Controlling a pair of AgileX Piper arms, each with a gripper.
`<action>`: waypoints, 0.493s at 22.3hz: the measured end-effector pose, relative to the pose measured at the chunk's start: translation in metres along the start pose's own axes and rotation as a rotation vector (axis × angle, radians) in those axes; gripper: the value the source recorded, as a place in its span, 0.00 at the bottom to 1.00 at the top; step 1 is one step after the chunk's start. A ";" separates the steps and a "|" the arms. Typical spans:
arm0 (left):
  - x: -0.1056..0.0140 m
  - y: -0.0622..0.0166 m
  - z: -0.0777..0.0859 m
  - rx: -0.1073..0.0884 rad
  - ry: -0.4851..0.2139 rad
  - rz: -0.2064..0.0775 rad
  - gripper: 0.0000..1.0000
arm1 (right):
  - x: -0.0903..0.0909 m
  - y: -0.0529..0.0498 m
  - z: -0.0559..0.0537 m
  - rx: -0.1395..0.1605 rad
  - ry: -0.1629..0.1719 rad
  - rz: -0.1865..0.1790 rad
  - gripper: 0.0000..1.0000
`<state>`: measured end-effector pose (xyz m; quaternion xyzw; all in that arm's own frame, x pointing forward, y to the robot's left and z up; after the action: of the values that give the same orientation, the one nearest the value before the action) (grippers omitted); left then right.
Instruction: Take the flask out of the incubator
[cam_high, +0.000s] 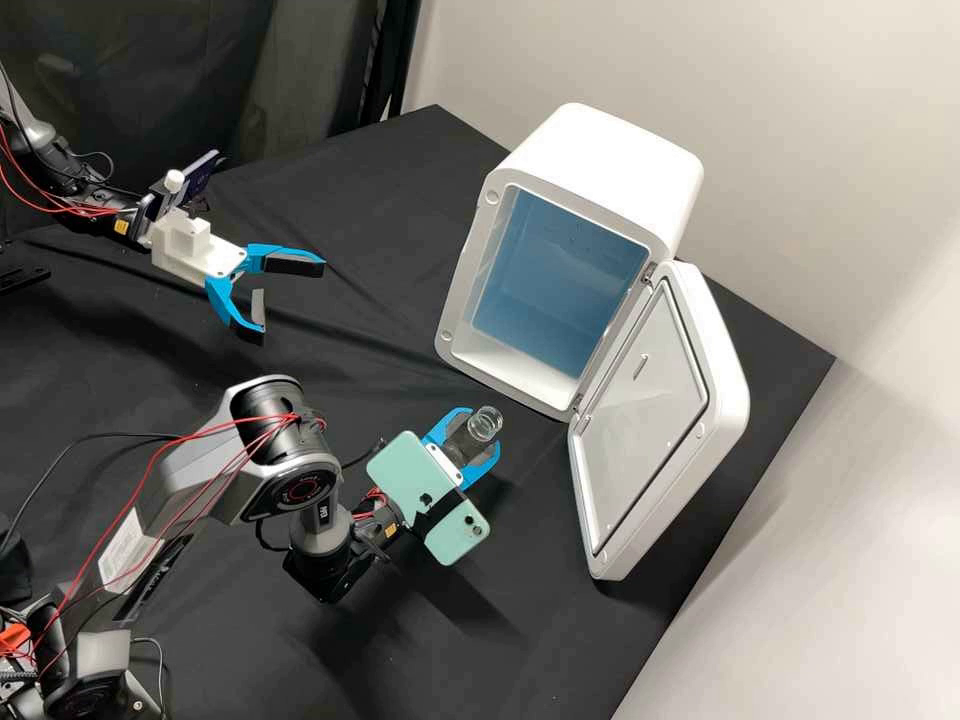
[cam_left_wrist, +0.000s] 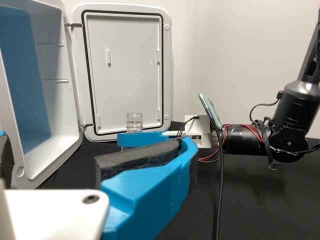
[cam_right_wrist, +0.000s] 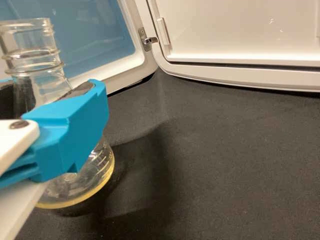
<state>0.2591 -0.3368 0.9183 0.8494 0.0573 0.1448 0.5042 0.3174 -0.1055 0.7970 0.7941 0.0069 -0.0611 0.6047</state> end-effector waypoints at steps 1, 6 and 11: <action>0.000 0.0000 0.000 -0.005 -0.001 0.000 1.00 | 0.000 0.000 0.000 0.000 0.000 0.000 0.00; 0.000 -0.0002 0.001 -0.012 -0.003 -0.001 1.00 | 0.000 0.000 0.000 0.000 0.000 0.000 0.00; 0.002 -0.0037 0.002 -0.015 -0.008 -0.013 1.00 | 0.000 0.000 0.000 0.000 0.000 0.000 0.00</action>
<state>0.2613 -0.3361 0.9145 0.8458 0.0598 0.1386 0.5117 0.3174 -0.1055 0.7970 0.7941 0.0069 -0.0611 0.6047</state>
